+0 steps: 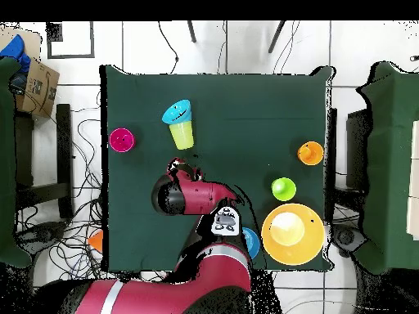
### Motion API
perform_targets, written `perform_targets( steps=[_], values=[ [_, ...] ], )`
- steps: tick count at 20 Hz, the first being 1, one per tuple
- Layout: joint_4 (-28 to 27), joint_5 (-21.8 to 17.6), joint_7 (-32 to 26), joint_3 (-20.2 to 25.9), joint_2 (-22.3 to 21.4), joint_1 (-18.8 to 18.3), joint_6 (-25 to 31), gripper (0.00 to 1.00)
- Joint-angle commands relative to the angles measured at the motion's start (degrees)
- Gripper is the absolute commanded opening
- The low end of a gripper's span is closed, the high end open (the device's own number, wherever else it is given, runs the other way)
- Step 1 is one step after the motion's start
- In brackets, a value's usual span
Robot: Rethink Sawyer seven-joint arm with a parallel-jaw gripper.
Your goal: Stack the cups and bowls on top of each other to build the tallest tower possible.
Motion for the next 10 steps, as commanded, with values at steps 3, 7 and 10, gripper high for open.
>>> perform_targets(
  steps=[3,7,10],
  values=[
    [-0.5,-1.01,3.83,-1.76,1.3,2.52,2.38,1.0],
    [-0.2,-1.32,3.39,-1.35,0.47,2.07,3.46,1.0],
    [0.28,-1.51,3.07,-1.19,-0.58,1.85,4.48,1.0]
  ],
)
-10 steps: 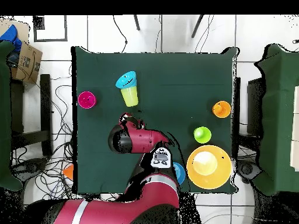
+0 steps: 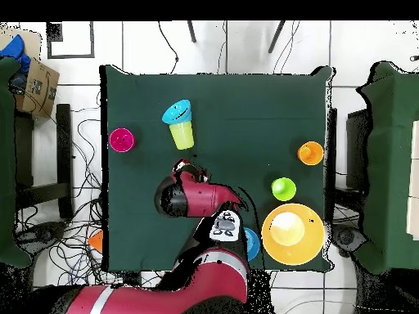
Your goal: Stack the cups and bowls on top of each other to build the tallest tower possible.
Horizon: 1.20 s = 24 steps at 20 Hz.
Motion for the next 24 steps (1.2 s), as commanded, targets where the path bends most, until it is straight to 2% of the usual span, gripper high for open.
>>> perform_targets(
  steps=[1,8,10,14,21,24],
  values=[
    [0.27,-1.56,2.98,2.62,-0.05,0.28,4.59,1.0],
    [0.41,-2.47,1.66,4.02,-0.91,-0.93,5.95,1.0],
    [0.05,-3.68,-0.13,5.81,-1.08,-2.53,6.97,1.0],
    [-2.32,-7.24,-5.24,11.74,0.21,-8.31,9.42,1.0],
    [-5.86,-9.9,-7.43,15.55,3.08,-14.36,13.04,1.0],
    [-6.04,-11.31,-7.59,16.07,2.8,-15.28,14.31,1.0]
  ],
)
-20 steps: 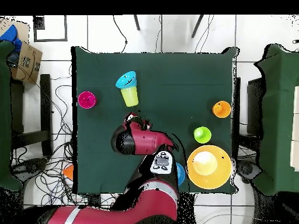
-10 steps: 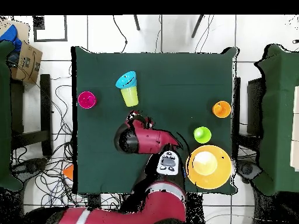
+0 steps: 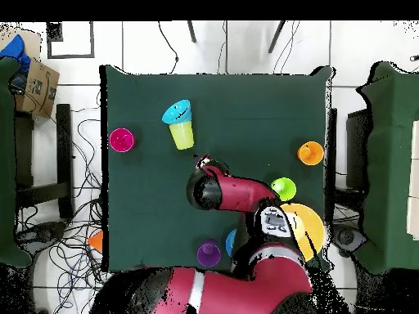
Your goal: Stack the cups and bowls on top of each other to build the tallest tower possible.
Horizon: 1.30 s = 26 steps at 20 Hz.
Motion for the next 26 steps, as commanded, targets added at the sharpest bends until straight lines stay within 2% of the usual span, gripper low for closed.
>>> perform_targets(
  steps=[1,11,17,21,26],
  values=[
    [-4.3,-5.56,-7.65,9.51,2.78,-2.79,9.81,1.0],
    [0.03,-8.85,-6.75,12.04,-0.49,-5.73,12.57,1.0],
    [0.14,-10.42,-6.68,13.11,-0.37,-7.38,12.78,1.0],
    [-0.87,-12.25,-6.64,13.08,1.8,-8.29,11.33,1.0],
    [-0.55,-13.42,-9.56,14.14,0.47,-11.17,17.14,1.0]
  ],
)
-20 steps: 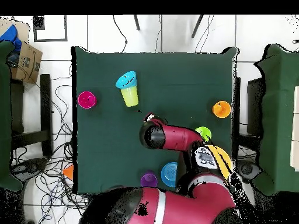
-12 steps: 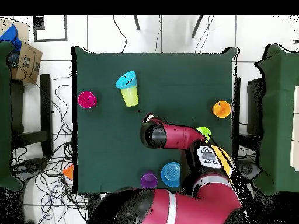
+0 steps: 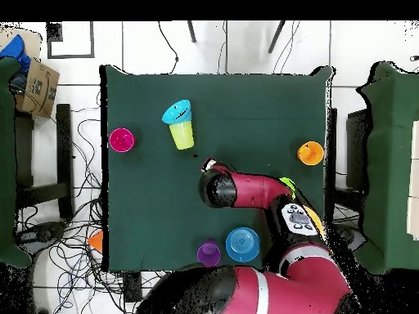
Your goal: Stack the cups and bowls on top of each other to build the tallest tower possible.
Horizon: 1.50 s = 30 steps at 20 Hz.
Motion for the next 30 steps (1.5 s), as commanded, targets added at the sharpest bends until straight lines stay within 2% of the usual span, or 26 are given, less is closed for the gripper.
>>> perform_targets(
  steps=[1,5,18,22,30],
  values=[
    [0.26,-4.6,-9.83,6.39,0.98,-3.28,12.22,1.0],
    [2.8,-5.81,-9.42,6.73,0.2,-4.68,12.8,1.0],
    [3.12,-10.2,-10.03,8.65,-0.71,-8.6,14.41,1.0],
    [2.99,-10.58,-10.87,9.89,-1.54,-10.03,16.03,1.0],
    [2.72,-10.62,-10.16,10.88,-2.04,-10.34,17.93,1.0]
  ],
)
